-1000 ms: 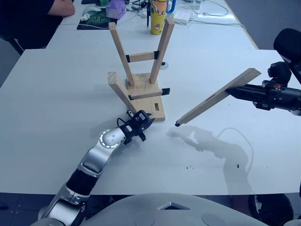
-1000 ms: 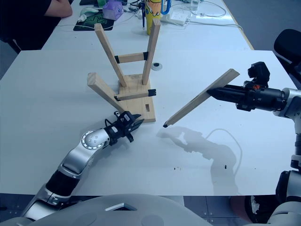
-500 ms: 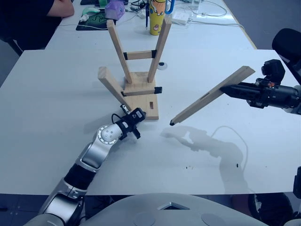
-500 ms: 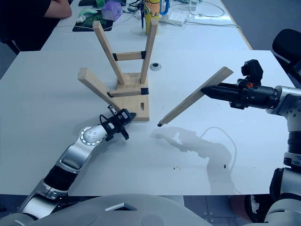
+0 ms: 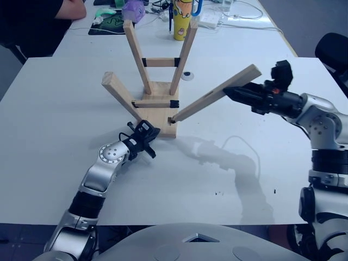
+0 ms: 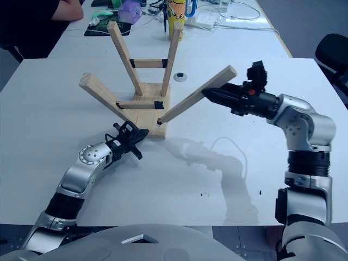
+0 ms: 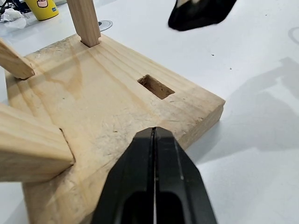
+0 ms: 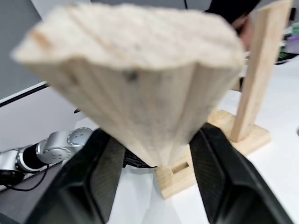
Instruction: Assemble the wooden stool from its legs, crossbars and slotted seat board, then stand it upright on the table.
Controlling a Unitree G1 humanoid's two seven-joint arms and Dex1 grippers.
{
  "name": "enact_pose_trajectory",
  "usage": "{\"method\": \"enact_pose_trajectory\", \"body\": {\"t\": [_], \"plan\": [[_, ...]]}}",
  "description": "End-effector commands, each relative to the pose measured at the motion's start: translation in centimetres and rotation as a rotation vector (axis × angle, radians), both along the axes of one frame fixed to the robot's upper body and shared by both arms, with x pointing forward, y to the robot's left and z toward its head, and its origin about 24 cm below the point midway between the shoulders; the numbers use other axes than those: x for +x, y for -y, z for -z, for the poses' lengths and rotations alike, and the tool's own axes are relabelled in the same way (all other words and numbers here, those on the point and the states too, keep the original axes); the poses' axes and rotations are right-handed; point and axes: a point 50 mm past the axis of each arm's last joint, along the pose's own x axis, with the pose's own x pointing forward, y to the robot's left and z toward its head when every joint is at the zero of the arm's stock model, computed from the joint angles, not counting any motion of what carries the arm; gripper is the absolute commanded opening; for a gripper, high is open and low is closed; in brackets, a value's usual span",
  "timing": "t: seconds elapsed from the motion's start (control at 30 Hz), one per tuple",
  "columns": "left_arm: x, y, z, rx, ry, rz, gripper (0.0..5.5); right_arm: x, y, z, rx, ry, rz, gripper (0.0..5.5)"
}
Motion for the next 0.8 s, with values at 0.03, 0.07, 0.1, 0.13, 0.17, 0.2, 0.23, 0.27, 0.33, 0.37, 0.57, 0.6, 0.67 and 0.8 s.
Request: {"method": "enact_pose_trajectory", "body": {"t": [0.03,0.07,0.1,0.13,0.17,0.2,0.23,0.27,0.33,0.37,0.57,0.6,0.67,0.8], "plan": [[-1.5,-1.1,3.8,0.021,-0.238,-0.083,0.00,1.4,-1.2,-0.1,-0.072,0.064,-0.051,2.08],[-1.4,-0.9,3.8,0.014,-0.246,-0.080,0.00,1.7,-1.4,-0.2,-0.101,0.077,-0.066,2.08],[-1.4,-0.8,3.8,0.011,-0.249,-0.077,0.00,2.0,-1.5,-0.2,-0.129,0.090,-0.078,2.08],[-1.3,-0.8,3.8,0.008,-0.251,-0.076,0.00,2.3,-1.6,-0.3,-0.154,0.101,-0.091,2.08],[-1.3,-0.7,3.8,0.005,-0.252,-0.076,0.00,2.7,-1.6,-0.5,-0.170,0.112,-0.100,2.08],[-1.3,-0.7,3.8,0.004,-0.253,-0.076,0.00,3.0,-1.6,-0.7,-0.189,0.122,-0.107,2.08],[-1.3,-0.7,3.8,0.003,-0.254,-0.076,0.00,3.3,-1.7,-0.9,-0.200,0.130,-0.115,2.08],[-1.3,-0.7,3.8,0.003,-0.255,-0.075,0.00,3.6,-1.7,-1.0,-0.207,0.135,-0.123,2.08],[-1.3,-0.6,3.8,-0.001,-0.257,-0.072,0.00,3.9,-1.8,-1.1,-0.223,0.135,-0.143,2.08],[-1.3,-0.5,3.8,-0.004,-0.257,-0.071,0.00,4.0,-1.8,-1.1,-0.232,0.135,-0.154,2.08],[-1.4,-0.5,3.7,-0.011,-0.258,-0.080,0.00,4.5,-2.7,-1.0,-0.318,0.112,-0.257,2.08],[-1.4,-0.5,3.7,-0.011,-0.258,-0.083,0.00,4.5,-2.8,-1.0,-0.312,0.106,-0.267,2.08],[-1.4,-0.5,3.7,-0.014,-0.260,-0.086,0.00,4.5,-2.8,-0.7,-0.315,0.105,-0.273,2.08],[-1.6,-0.4,3.7,-0.023,-0.265,-0.087,0.00,4.8,-2.7,-0.4,-0.332,0.116,-0.237,2.07]]}}
